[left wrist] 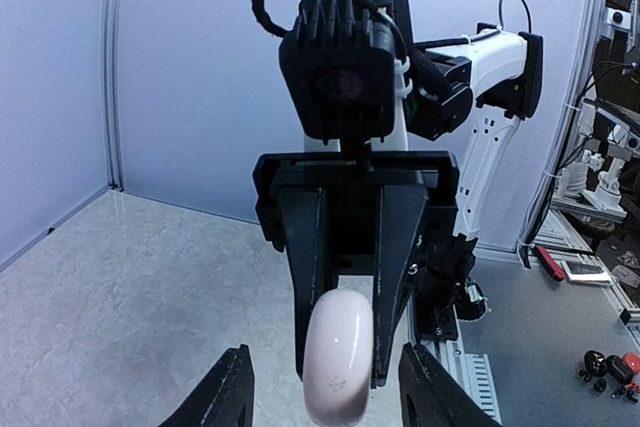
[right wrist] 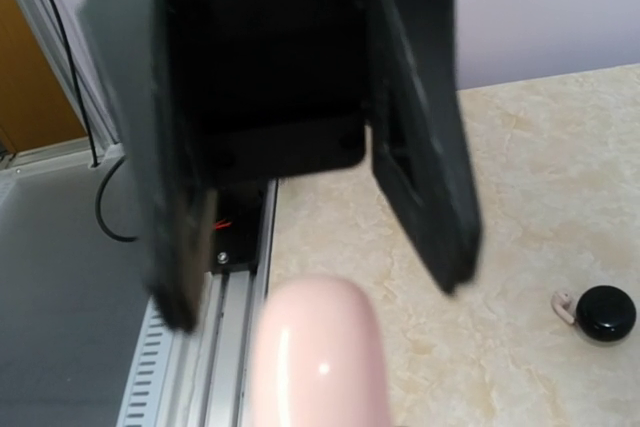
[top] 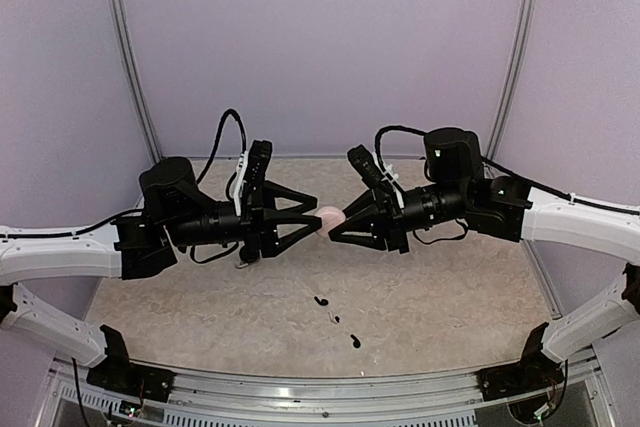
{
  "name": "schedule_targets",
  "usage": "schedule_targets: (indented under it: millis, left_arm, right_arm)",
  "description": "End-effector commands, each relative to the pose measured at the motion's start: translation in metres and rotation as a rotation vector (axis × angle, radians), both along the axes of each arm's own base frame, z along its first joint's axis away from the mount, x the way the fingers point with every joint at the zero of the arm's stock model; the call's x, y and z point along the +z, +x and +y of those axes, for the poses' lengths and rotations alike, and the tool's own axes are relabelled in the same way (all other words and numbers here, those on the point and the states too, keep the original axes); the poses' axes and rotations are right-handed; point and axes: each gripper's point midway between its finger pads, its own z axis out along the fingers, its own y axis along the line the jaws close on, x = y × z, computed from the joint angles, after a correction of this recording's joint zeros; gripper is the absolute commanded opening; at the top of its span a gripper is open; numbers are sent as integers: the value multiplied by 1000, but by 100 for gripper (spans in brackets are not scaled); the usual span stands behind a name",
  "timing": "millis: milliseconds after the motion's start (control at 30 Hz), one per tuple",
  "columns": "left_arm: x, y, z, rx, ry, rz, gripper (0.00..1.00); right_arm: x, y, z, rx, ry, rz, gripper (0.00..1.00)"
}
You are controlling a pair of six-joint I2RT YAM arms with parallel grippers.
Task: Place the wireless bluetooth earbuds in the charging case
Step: Open the charging case at the corner of the board.
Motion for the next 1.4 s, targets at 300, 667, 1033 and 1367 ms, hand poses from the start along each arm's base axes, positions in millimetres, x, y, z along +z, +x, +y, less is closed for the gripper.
schedule_targets:
  millis: [300, 667, 1033, 1367]
  left_arm:
    - [-5, 26, -9, 95, 50, 36, 45]
    - [10, 34, 5, 95, -37, 81, 41]
    - [6, 48, 13, 140, -28, 87, 45]
    - [-24, 106, 81, 457, -22, 321, 53]
  right_arm:
    - [9, -9, -6, 38, 21, -19, 0]
    - [3, -12, -5, 44, -2, -15, 0]
    - [3, -9, -9, 22, 11, -33, 0]
    - [-3, 12, -31, -66, 53, 11, 0]
